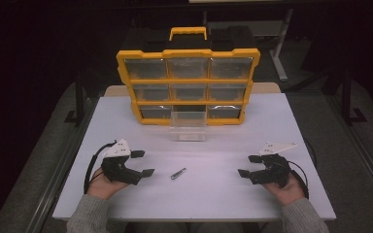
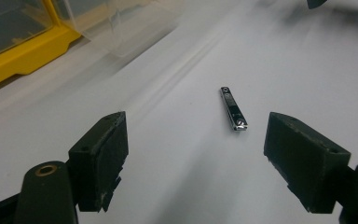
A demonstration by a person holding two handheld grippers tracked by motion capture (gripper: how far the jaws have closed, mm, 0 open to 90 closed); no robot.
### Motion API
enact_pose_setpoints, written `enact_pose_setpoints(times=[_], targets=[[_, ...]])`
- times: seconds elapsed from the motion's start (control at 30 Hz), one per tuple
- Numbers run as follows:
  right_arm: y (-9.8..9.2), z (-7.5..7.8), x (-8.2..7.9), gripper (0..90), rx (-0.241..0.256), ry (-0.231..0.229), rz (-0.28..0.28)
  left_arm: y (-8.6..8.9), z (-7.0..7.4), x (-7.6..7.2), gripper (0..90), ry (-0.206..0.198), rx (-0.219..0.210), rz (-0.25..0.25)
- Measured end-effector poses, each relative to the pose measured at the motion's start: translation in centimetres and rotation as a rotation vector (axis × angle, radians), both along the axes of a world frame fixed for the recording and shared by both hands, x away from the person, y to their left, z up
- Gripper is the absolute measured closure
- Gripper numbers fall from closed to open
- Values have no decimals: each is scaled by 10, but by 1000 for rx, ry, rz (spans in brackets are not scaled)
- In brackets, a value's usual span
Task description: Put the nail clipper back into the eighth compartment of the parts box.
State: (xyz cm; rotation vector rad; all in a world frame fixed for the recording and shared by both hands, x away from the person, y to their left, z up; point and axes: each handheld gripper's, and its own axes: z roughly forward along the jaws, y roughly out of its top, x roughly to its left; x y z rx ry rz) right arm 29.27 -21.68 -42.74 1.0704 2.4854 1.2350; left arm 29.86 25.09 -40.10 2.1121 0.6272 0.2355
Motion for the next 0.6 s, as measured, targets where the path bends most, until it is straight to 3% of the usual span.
enact_pose_setpoints(times=[0.13,0.23,0.6], targets=[[7,9,5,355,-2,29,-8,1,0,0,215,4,-3,-5],[15,15,9,410,-10,30,11,1,0,0,219,-3,12,-13],[46,37,20,598,-11,60,70,3,2,-1,220,-2,-5,-4]])
